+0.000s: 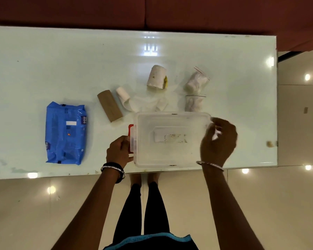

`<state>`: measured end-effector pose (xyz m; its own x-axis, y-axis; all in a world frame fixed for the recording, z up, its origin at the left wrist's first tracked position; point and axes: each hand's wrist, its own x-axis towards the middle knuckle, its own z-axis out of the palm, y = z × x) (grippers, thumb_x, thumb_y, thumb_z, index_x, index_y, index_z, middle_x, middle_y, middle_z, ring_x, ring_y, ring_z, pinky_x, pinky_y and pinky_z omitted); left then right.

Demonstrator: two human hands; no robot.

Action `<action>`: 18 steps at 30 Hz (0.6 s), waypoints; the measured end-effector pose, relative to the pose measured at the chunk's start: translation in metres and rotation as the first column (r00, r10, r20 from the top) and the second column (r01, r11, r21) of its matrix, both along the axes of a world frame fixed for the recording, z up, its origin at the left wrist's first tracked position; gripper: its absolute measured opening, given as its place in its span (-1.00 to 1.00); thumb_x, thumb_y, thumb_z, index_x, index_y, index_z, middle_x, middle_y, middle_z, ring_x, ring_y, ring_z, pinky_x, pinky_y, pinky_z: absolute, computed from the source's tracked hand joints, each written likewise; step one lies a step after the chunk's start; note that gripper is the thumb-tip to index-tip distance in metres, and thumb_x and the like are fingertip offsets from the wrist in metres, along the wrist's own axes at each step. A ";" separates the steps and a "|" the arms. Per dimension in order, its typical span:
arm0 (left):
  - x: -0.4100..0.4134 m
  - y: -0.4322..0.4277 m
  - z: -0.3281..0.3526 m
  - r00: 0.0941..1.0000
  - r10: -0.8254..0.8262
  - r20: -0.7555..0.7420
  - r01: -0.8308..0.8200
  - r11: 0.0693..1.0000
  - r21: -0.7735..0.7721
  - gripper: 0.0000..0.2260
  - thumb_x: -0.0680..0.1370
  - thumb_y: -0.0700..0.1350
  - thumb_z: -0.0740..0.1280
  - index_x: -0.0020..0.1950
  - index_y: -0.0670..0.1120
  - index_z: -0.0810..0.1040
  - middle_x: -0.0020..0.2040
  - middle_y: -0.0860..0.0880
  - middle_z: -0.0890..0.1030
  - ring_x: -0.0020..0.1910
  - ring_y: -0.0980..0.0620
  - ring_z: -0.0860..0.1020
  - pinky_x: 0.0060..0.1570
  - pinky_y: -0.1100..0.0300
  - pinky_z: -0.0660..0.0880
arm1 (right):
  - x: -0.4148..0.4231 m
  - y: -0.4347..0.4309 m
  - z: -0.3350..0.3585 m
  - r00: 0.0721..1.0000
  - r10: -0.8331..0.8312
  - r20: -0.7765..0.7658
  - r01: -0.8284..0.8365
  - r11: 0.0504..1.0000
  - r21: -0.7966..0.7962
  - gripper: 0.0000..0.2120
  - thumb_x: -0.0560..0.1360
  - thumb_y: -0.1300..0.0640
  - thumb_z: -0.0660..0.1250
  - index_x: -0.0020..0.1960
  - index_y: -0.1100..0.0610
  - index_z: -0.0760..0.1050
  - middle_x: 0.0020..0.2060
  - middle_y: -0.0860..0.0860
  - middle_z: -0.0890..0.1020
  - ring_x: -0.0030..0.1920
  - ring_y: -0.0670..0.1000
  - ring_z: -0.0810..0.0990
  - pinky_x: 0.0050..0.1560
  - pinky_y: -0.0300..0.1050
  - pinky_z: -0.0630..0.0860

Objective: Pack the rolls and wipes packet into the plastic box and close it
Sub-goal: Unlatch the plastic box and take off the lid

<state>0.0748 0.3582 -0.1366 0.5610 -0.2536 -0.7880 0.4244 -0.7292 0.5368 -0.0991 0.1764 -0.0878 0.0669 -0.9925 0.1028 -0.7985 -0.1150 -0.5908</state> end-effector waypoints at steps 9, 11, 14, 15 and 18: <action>0.017 0.008 -0.001 0.968 -0.053 -0.245 0.000 0.977 -0.212 -0.74 0.64 -0.10 0.17 0.15 -0.26 0.52 -0.07 -0.17 0.55 -0.23 -0.04 0.50 -0.36 0.26 0.50 | 0.104 0.093 0.016 0.529 0.789 -0.312 -0.607 0.609 0.510 -0.14 0.25 -0.35 0.40 0.47 -0.20 0.18 0.60 0.08 -0.20 0.56 0.24 -0.32 0.37 0.57 -0.07; 0.020 0.009 -0.003 0.958 -0.086 -0.273 0.028 0.978 -0.207 -0.76 0.64 -0.06 0.19 0.15 -0.15 0.56 -0.06 -0.07 0.64 -0.16 0.05 0.60 -0.23 0.19 0.56 | 0.105 0.090 0.015 0.496 0.799 -0.339 -0.600 0.598 0.532 -0.16 0.21 -0.27 0.46 0.42 -0.21 0.22 0.59 0.10 -0.22 0.55 0.27 -0.35 0.32 0.61 -0.04; 0.022 0.009 -0.007 0.953 -0.134 -0.272 0.069 0.969 -0.237 -0.80 0.64 -0.05 0.19 0.05 -0.07 0.59 -0.16 0.04 0.67 -0.20 0.16 0.63 -0.23 0.18 0.58 | 0.113 0.090 0.018 0.463 0.799 -0.385 -0.585 0.601 0.545 -0.27 0.21 -0.19 0.50 0.31 -0.14 0.31 0.59 0.14 -0.10 0.55 0.33 -0.27 0.27 0.65 0.00; 0.021 0.008 -0.007 0.953 -0.147 -0.264 0.082 0.966 -0.244 -0.80 0.65 -0.06 0.18 0.01 -0.07 0.58 -0.22 0.08 0.67 -0.25 0.20 0.63 -0.28 0.22 0.58 | 0.117 0.089 0.019 0.460 0.792 -0.401 -0.576 0.610 0.545 -0.31 0.23 -0.16 0.50 0.29 -0.11 0.33 0.59 0.15 -0.02 0.55 0.34 -0.22 0.26 0.65 0.03; 0.019 0.005 -0.008 0.958 -0.159 -0.238 0.100 0.965 -0.242 -0.78 0.66 -0.11 0.14 -0.05 -0.09 0.56 -0.31 0.10 0.63 -0.33 0.19 0.59 -0.35 0.27 0.56 | 0.125 0.085 0.021 0.453 0.787 -0.419 -0.557 0.617 0.556 -0.34 0.20 -0.17 0.52 0.24 -0.10 0.38 0.51 0.16 0.15 0.54 0.35 -0.05 0.21 0.65 0.10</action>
<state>0.0941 0.3635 -0.1443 0.3009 -0.4981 -0.8133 0.4780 -0.6592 0.5805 0.0259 0.2612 -0.0667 0.6551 -0.5614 -0.5057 -0.7086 -0.6887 -0.1533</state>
